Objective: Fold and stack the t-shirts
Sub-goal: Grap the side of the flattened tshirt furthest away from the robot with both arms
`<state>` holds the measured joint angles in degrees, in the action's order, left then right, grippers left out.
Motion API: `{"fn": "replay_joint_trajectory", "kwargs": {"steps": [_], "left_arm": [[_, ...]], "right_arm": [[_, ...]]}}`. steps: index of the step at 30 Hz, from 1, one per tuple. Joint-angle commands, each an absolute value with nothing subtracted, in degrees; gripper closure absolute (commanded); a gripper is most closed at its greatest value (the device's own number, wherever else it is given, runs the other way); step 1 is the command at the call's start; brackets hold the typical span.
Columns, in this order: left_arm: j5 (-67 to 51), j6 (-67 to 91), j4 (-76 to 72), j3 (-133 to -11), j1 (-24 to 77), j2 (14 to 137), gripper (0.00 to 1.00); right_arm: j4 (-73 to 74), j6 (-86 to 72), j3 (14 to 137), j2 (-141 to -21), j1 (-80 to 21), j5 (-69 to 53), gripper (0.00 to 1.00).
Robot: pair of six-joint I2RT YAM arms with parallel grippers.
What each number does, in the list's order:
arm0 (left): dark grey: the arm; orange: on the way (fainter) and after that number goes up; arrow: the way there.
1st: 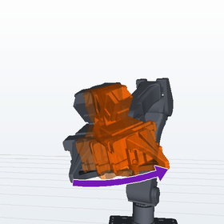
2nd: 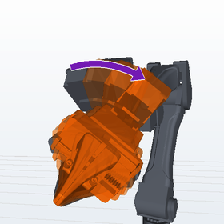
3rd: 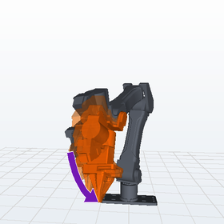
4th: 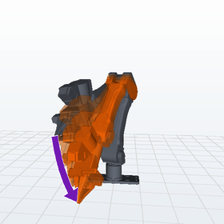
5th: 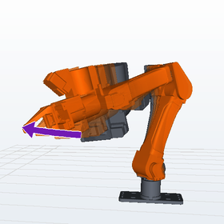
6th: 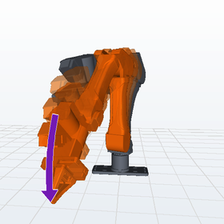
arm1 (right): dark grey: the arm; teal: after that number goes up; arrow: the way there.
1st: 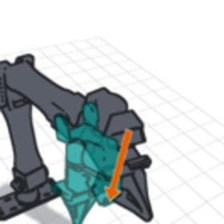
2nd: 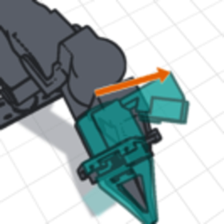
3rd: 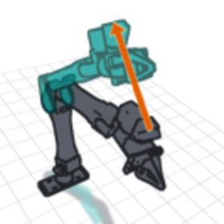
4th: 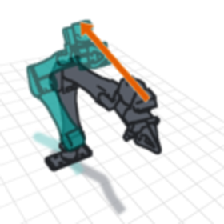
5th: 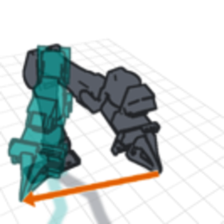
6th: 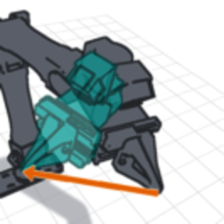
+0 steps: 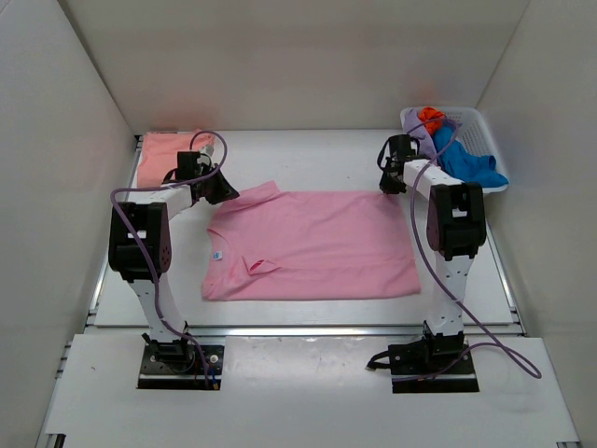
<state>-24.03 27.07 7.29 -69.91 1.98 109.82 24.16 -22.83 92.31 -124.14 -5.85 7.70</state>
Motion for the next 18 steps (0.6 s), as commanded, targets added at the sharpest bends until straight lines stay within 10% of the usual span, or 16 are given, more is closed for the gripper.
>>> {"fn": "replay_joint_trajectory", "kwargs": {"steps": [1,18], "left_arm": [[-26.1,27.5,6.9,-70.8,1.5,106.1,1.00],[-27.6,23.7,14.1,-64.9,3.3,93.3,1.00]], "right_arm": [[24.4,-22.2,93.0,-123.8,-5.5,6.3,1.00],[14.6,-16.4,72.7,-97.9,-3.5,-4.7,1.00]]}}
